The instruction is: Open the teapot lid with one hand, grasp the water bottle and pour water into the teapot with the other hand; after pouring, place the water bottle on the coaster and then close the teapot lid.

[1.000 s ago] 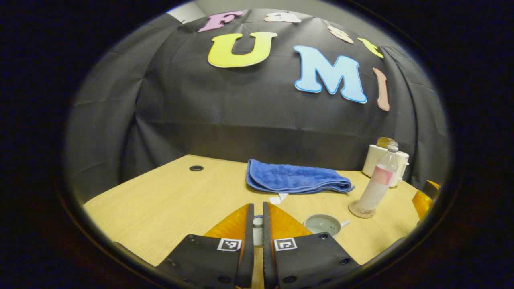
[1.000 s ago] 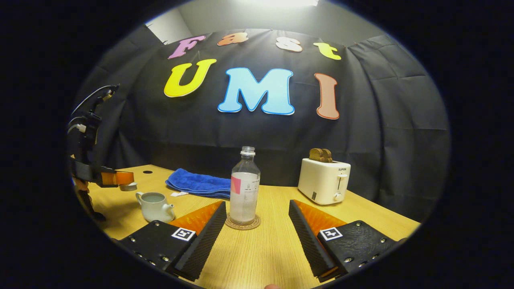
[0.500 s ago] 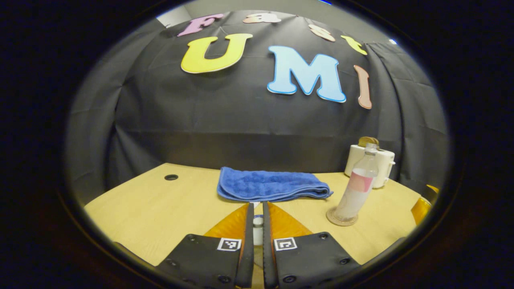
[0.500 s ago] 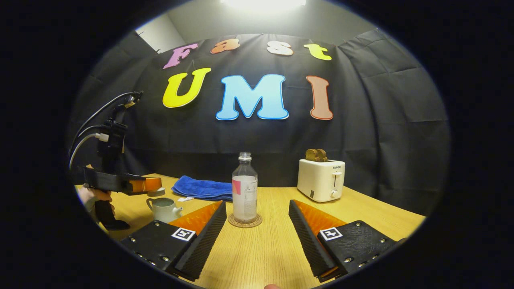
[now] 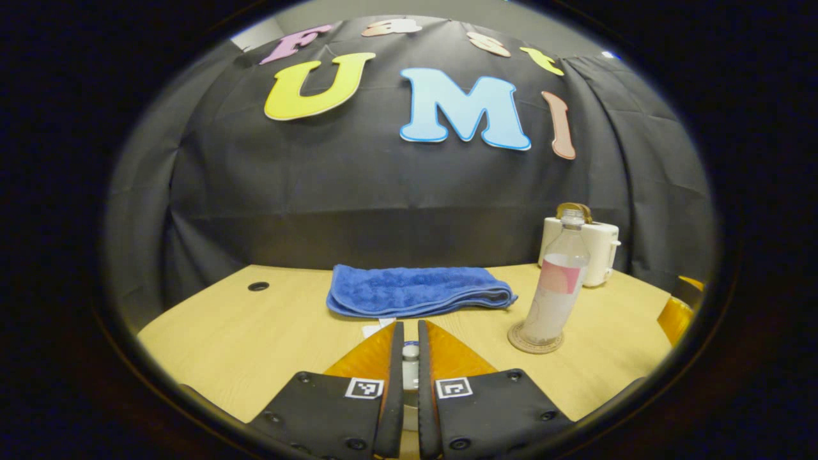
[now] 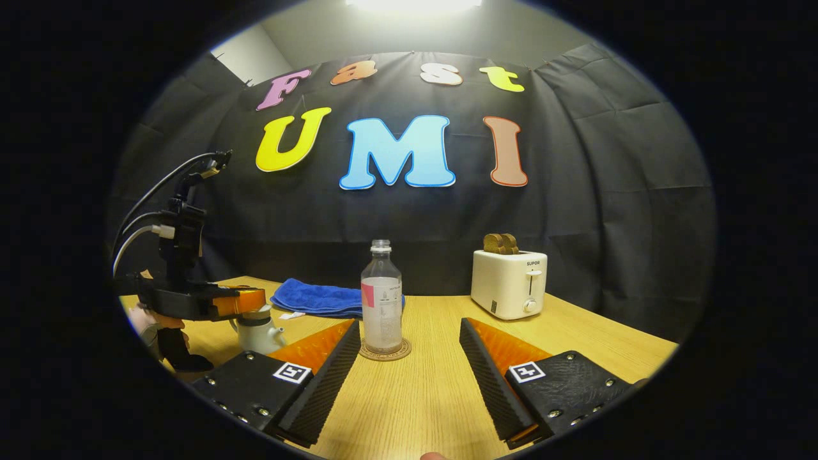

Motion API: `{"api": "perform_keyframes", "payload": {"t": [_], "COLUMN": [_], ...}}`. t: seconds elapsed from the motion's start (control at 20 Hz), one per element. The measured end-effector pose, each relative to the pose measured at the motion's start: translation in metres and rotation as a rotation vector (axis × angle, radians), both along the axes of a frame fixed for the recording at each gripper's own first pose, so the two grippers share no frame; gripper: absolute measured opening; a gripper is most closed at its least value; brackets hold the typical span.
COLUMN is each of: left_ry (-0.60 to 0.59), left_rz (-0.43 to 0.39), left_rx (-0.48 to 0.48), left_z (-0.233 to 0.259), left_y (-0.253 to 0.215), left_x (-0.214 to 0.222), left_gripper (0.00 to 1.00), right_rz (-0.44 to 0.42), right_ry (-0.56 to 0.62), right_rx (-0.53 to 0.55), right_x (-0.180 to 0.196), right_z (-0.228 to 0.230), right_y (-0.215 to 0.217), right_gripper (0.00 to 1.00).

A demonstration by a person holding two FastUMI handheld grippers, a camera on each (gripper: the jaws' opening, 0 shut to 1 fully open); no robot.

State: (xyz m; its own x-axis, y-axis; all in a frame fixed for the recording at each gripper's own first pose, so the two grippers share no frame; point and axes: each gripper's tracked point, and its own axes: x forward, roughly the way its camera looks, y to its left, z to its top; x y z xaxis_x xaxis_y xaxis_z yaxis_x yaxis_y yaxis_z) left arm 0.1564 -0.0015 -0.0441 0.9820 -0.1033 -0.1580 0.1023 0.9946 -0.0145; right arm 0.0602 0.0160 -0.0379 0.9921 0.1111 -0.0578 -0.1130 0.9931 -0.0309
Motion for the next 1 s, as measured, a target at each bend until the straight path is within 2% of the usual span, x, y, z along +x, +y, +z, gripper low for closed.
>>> {"api": "perform_keyframes", "payload": {"t": [0.3,0.7,0.75,0.8,0.85,0.9,1.0], "left_ry": [-0.039,-0.017,-0.012,-0.016,-0.021,-0.030,-0.053], "left_rz": [-0.011,0.004,0.009,0.010,0.014,0.018,0.025], "left_rx": [0.028,0.049,0.049,0.049,0.046,0.039,0.025], "left_z": [0.000,-0.014,-0.012,-0.013,-0.011,-0.009,-0.004], "left_y": [-0.010,-0.008,-0.007,-0.007,-0.006,-0.005,-0.002], "left_x": [-0.011,-0.008,-0.010,-0.008,-0.009,-0.011,-0.018], "left_gripper": [0.16,0.16,0.21,0.21,0.27,0.23,0.24], "right_rz": [-0.018,-0.019,-0.018,-0.017,-0.017,-0.017,-0.016], "right_ry": [0.017,0.015,0.018,0.023,0.026,0.029,0.035], "right_rx": [0.029,0.039,0.042,0.044,0.043,0.040,0.036], "right_x": [0.002,-0.002,-0.002,-0.004,-0.004,-0.005,-0.006], "right_z": [-0.006,-0.008,-0.009,-0.011,-0.012,-0.014,-0.017], "right_y": [-0.010,-0.011,-0.011,-0.010,-0.010,-0.010,-0.008], "right_gripper": [0.97,0.97,0.97,0.97,0.97,0.97,0.96]}}
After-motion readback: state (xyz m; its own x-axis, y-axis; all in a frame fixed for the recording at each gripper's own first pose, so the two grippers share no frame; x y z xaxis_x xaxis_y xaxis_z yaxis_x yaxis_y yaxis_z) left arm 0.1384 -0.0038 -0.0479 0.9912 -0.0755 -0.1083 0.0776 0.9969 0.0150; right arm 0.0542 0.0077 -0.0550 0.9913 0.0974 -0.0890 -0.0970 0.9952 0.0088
